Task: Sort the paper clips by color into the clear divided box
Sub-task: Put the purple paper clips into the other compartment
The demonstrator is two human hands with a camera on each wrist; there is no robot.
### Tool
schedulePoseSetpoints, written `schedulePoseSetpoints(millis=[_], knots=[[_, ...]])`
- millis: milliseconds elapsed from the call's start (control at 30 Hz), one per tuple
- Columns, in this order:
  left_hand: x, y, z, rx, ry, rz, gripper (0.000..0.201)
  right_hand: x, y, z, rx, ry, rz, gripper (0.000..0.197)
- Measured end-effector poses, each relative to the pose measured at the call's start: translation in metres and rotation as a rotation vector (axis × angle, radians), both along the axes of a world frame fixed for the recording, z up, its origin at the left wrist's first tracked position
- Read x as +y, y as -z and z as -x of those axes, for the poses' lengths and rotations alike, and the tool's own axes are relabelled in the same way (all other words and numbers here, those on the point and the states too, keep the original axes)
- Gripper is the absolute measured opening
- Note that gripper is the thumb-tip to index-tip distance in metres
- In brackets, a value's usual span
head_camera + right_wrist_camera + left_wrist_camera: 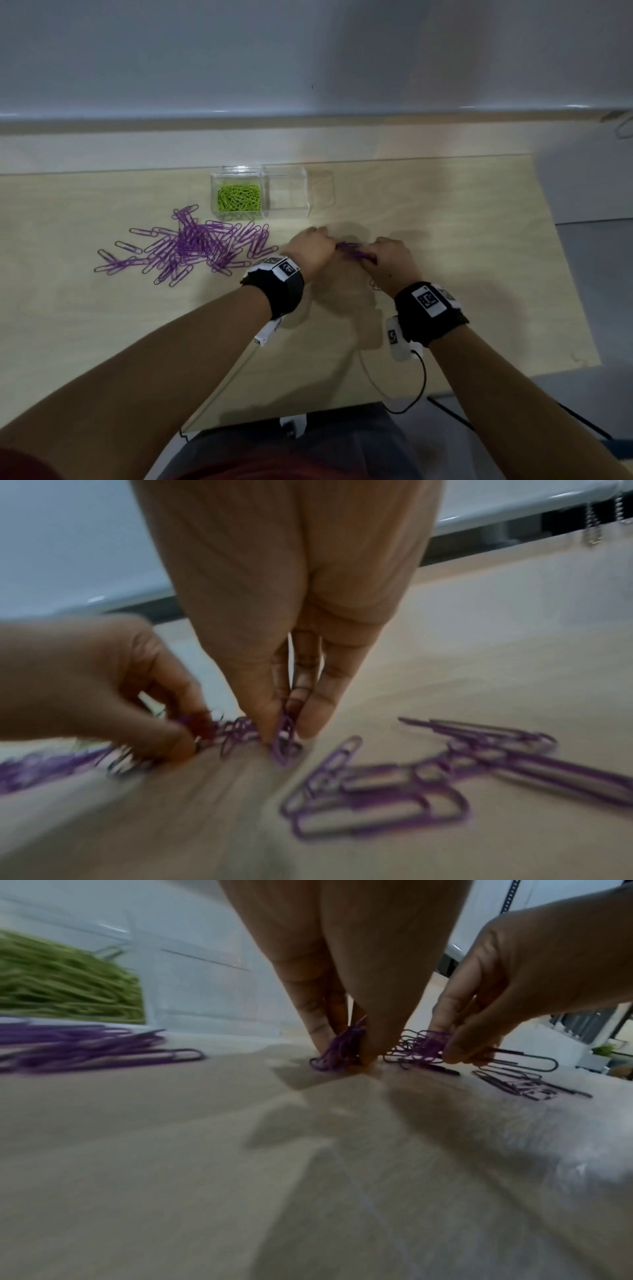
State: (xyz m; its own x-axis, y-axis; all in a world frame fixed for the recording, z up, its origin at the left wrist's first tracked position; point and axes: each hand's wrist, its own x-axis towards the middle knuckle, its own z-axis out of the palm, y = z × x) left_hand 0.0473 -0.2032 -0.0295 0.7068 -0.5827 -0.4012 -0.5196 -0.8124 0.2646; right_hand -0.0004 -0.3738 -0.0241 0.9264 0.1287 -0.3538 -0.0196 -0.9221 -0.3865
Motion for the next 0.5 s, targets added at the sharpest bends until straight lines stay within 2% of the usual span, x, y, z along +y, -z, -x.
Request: schedulePoseSetpoints(millis=[100,200,333,500], knots=[[0.026,-0.006,0.007,0.03,-0.1,0.079,0.022,0.0,-0.019,-0.011,-0.006,-0.017,0.033,0.035],[0.055,-0.014,0.019,0.068,-0.161,0.14,0.02,0.016,-0.049,-0.036,-0.059,-0.019,-0.015,0.013],[0.086,-0.028,0.022,0.035,-0.252,0.176,0.023,0.063,-0.076,-0.089,-0.182,-0.104,-0.054,0.017],[0.098,-0.056,-0.004,-0.016,-0.401,0.237,0.019,0.111,-0.062,-0.126,-0.077,-0.153,0.035,0.023]])
